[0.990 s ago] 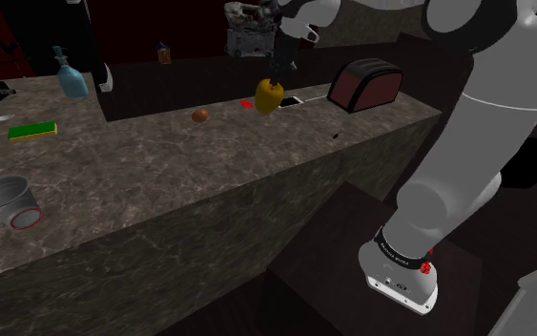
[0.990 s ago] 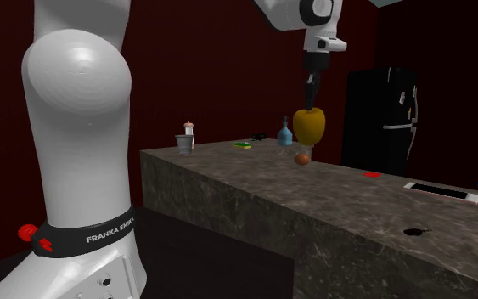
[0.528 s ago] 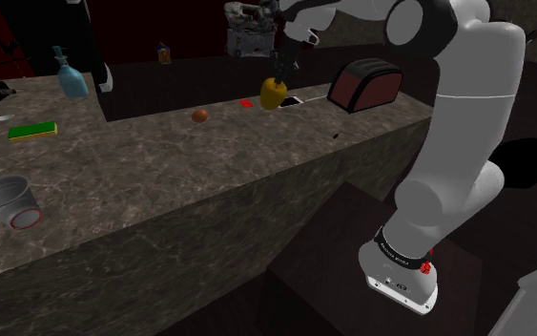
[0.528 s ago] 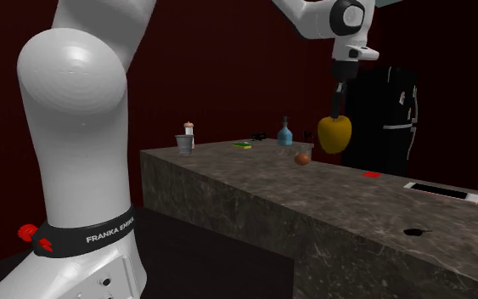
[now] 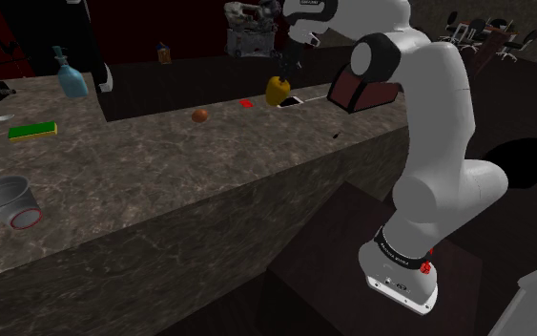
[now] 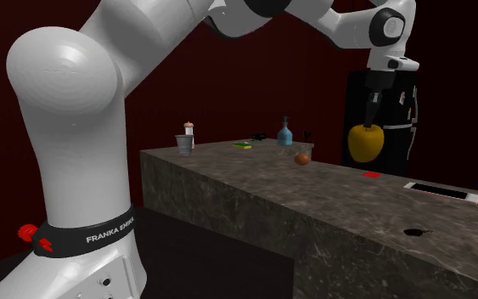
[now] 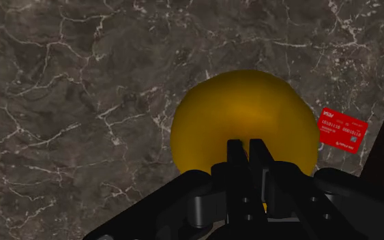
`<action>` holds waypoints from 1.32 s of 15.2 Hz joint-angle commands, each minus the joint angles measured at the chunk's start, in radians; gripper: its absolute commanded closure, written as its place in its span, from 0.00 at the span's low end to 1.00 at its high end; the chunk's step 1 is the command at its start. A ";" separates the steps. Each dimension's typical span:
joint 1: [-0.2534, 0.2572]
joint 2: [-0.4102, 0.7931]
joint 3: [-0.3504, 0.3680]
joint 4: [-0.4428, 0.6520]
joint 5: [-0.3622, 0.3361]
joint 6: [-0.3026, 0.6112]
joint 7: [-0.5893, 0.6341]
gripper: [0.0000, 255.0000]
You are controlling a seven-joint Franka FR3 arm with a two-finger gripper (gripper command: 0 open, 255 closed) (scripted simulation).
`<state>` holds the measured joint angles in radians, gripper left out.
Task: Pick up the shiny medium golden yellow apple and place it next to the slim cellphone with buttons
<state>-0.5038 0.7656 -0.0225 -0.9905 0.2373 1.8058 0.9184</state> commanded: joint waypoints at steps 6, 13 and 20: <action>-0.031 0.205 0.004 0.260 -0.002 -0.059 -0.012 1.00; -0.027 0.194 0.004 0.149 0.004 0.040 -0.034 1.00; -0.027 0.195 0.004 0.140 0.004 0.049 -0.036 1.00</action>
<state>-0.5303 0.9610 -0.0185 -0.8500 0.2414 1.8544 0.8829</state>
